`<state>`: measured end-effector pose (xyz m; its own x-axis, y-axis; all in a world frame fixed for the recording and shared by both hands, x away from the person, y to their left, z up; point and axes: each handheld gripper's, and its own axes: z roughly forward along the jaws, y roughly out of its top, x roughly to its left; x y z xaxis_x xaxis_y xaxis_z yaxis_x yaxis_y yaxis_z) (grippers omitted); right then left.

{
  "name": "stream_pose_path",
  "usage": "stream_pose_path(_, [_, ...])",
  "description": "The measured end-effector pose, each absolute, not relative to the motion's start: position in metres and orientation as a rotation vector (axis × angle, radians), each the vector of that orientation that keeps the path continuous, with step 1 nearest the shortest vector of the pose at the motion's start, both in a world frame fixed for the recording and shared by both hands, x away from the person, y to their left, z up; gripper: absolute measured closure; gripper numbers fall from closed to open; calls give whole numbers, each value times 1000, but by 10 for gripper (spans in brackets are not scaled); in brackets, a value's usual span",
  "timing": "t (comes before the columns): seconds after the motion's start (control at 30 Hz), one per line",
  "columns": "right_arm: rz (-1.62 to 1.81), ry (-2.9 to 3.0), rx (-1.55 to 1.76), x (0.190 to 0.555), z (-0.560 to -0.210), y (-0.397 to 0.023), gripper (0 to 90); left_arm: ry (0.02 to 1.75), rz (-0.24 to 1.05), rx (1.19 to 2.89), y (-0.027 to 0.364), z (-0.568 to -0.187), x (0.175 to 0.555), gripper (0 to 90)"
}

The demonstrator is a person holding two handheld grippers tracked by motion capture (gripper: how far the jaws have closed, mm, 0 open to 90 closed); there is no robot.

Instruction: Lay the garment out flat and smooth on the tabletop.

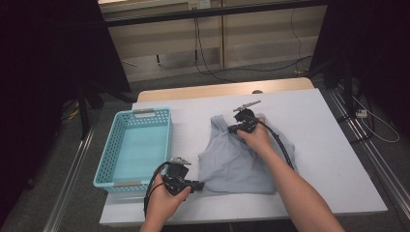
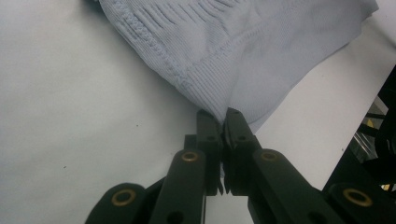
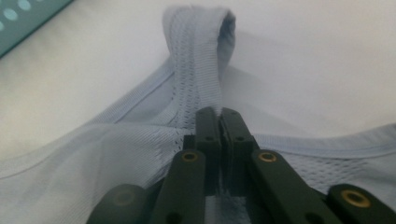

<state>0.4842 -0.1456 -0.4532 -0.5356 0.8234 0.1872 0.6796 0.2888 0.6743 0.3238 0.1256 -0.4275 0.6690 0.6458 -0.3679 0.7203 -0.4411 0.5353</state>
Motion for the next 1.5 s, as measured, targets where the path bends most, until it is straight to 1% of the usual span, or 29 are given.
stream_pose_path(0.03, [1079,2357,1395,484,-453,-146,852,1049,-141,2202,126,-428,324,872])
stream_pose_path(0.1, [1028,2372,1347,482,-453,-143,800,1053,-144,2196,126,-428,323,872])
stream_pose_path(0.13, [1028,2372,1347,482,-453,-143,800,1049,-144,2198,126,-428,323,872])
stream_pose_path(0.17, [982,2377,1317,481,-450,-142,752,1049,-146,2198,127,-428,323,871])
stream_pose_path(0.2, [924,2339,1280,478,-444,-142,644,1051,-147,2196,127,-429,324,871])
stream_pose_path(0.23, [914,2309,1273,476,-441,-141,625,1051,-146,2198,126,-429,324,871])
stream_pose_path(0.4, [950,2286,1196,468,-428,-134,603,1051,-144,2204,126,-429,324,870])
stream_pose_path(0.47, [977,2299,1158,464,-424,-126,566,1052,-146,2204,126,-430,324,870])
stream_pose_path(0.63, [1042,2357,1113,458,-425,-110,546,1054,-146,2201,126,-430,324,870])
stream_pose_path(0.7, [1041,2392,1099,456,-427,-103,548,1058,-146,2199,126,-430,323,870])
stream_pose_path(0.87, [935,2490,1084,450,-450,-92,684,1060,-145,2203,126,-431,323,869])
stream_pose_path(0.9, [943,2486,1045,446,-450,-91,813,1056,-143,2206,126,-431,323,869])
stream_pose_path(0.93, [943,2486,1045,446,-450,-91,813,1058,-144,2203,126,-431,323,869])
stream_pose_path(1.0, [934,2499,1017,445,-451,-89,844,1058,-144,2206,126,-431,323,869])
stream_pose_path(1.13, [1011,2486,1084,448,-448,-94,866,1060,-139,2198,125,-430,323,869])
stream_pose_path(1.5, [1230,2450,1074,443,-434,-94,862,1060,-145,2206,125,-431,323,869])
